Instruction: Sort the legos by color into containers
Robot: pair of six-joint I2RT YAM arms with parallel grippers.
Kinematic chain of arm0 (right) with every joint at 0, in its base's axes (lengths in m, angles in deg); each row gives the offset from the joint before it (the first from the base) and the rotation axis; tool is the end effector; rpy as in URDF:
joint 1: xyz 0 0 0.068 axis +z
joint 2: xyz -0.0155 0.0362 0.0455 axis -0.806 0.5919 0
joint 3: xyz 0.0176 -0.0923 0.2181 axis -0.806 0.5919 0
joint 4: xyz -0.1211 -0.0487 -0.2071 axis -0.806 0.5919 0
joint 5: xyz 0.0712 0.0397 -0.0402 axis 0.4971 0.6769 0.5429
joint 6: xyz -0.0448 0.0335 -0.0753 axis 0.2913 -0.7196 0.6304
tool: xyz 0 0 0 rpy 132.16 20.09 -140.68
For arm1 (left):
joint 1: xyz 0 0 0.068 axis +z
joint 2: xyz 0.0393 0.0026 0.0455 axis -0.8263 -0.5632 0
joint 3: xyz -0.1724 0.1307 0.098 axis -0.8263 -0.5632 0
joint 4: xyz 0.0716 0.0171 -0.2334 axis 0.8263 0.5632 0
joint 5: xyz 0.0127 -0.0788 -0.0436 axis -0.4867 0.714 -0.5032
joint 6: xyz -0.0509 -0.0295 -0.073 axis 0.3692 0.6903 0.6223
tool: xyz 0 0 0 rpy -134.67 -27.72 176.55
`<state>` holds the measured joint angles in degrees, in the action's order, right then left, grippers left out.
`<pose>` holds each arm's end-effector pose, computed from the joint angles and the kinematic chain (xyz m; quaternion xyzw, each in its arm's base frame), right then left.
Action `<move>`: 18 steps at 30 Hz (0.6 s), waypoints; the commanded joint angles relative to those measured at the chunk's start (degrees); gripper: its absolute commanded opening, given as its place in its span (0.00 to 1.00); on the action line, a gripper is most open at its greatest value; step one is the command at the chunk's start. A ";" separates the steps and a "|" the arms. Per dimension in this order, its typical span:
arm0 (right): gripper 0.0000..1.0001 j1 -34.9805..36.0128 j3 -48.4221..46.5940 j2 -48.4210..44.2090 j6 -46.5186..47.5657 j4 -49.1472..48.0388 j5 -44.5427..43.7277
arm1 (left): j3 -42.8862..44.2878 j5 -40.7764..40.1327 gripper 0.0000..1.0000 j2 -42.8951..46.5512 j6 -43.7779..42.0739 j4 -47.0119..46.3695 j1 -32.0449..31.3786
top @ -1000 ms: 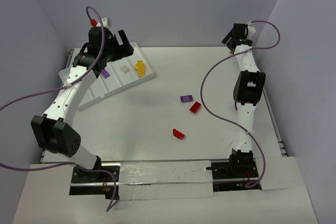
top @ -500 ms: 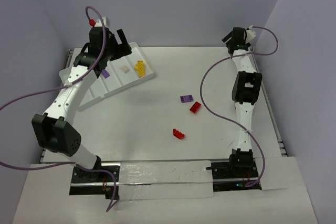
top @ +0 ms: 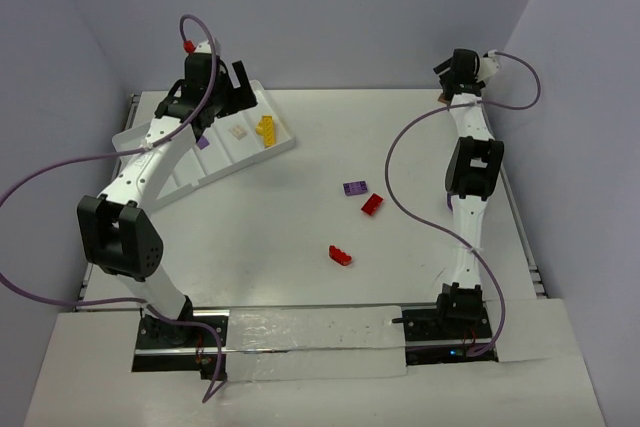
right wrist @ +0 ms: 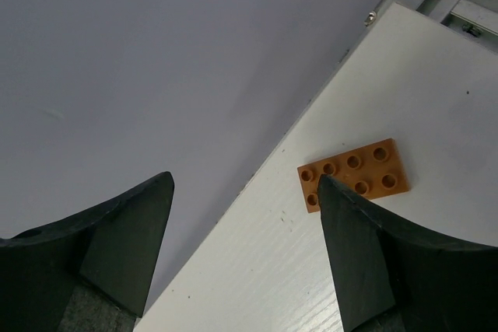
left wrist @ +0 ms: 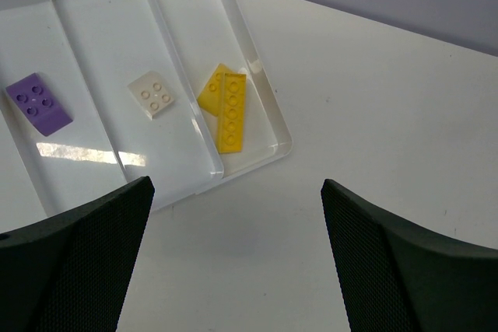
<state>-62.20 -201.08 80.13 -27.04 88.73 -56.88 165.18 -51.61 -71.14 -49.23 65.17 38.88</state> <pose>0.5897 -0.1109 0.1598 0.4417 0.7125 0.0596 0.5419 0.3984 -0.1088 0.3008 -0.1115 0.8615 -0.1306 0.4779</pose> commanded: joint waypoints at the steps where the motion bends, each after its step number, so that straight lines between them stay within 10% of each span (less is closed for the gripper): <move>1: 0.81 -1.54 -2.21 2.01 -4.89 1.74 0.82 | 4.26 1.08 0.97 0.09 -1.53 -1.30 -0.26; 18: 0.79 -3.73 -2.10 3.78 -10.41 3.47 6.26 | 5.84 0.64 0.97 -0.93 -2.89 -0.79 -0.27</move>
<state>-64.86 -201.18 83.21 -35.10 91.12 -51.44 168.20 -51.20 -71.67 -50.84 65.15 38.88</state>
